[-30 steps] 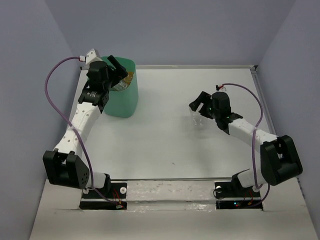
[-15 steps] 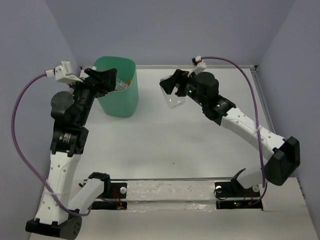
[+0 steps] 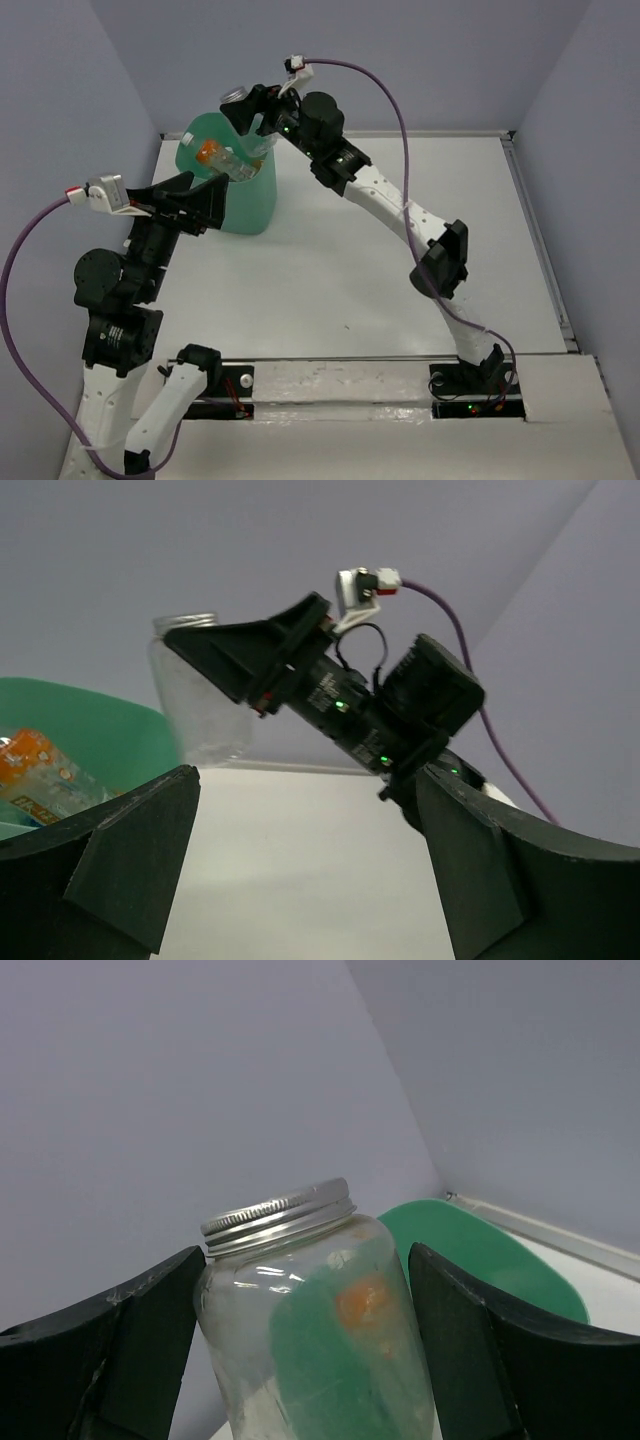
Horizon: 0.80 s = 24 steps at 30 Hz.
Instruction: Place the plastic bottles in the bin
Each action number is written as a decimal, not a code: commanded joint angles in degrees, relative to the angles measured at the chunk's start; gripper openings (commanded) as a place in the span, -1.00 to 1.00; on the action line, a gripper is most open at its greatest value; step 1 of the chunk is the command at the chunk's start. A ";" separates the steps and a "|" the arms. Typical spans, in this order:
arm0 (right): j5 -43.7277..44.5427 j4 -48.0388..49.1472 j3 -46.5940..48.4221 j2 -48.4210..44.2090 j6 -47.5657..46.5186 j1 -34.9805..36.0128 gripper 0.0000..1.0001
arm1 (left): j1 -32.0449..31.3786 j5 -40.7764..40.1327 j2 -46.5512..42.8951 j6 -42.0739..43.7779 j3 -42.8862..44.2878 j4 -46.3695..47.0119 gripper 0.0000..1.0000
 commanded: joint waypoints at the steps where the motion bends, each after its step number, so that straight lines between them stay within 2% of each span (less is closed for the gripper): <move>1: -1.16 2.10 15.25 11.80 -5.14 0.61 -0.05 | -3.72 -1.25 0.82 2.90 0.10 1.49 0.98; 2: -1.25 3.06 18.84 13.56 -5.41 0.61 -0.04 | -4.08 -1.52 0.91 2.90 0.19 1.49 0.98; 4: -2.04 6.74 19.85 17.00 -5.32 0.61 -0.01 | -5.05 -1.08 0.83 2.73 -0.07 3.42 0.98; 7: -2.13 8.26 19.94 18.94 -5.93 1.13 0.25 | -5.31 -0.73 0.83 2.64 -0.25 4.13 0.98; 8: -1.61 8.43 18.98 18.86 -6.11 1.13 0.52 | -5.31 -0.90 0.74 2.90 -0.25 3.87 0.98; 12: -1.42 10.01 15.72 15.96 -7.25 1.13 0.98 | -5.31 -1.52 0.39 2.82 0.10 3.34 0.98; 16: -1.34 8.96 15.81 12.45 -8.92 1.66 0.99 | -5.31 -1.69 1.79 3.43 3.43 2.02 0.98; 20: -2.56 7.30 11.78 4.74 -9.80 1.66 0.99 | -5.31 -3.36 2.50 3.78 5.81 -1.22 0.98; 21: -3.00 7.20 8.98 2.09 -9.89 1.66 0.99 | -5.23 -3.63 2.58 3.78 6.25 -1.75 0.98; 22: -3.09 8.07 0.07 -1.24 -10.07 1.66 0.99 | -5.23 -3.63 2.67 3.87 7.12 -2.45 0.98; 24: -2.31 11.23 -12.69 -13.88 -9.89 1.66 0.99 | -5.23 -3.72 2.85 4.05 8.18 -4.65 0.98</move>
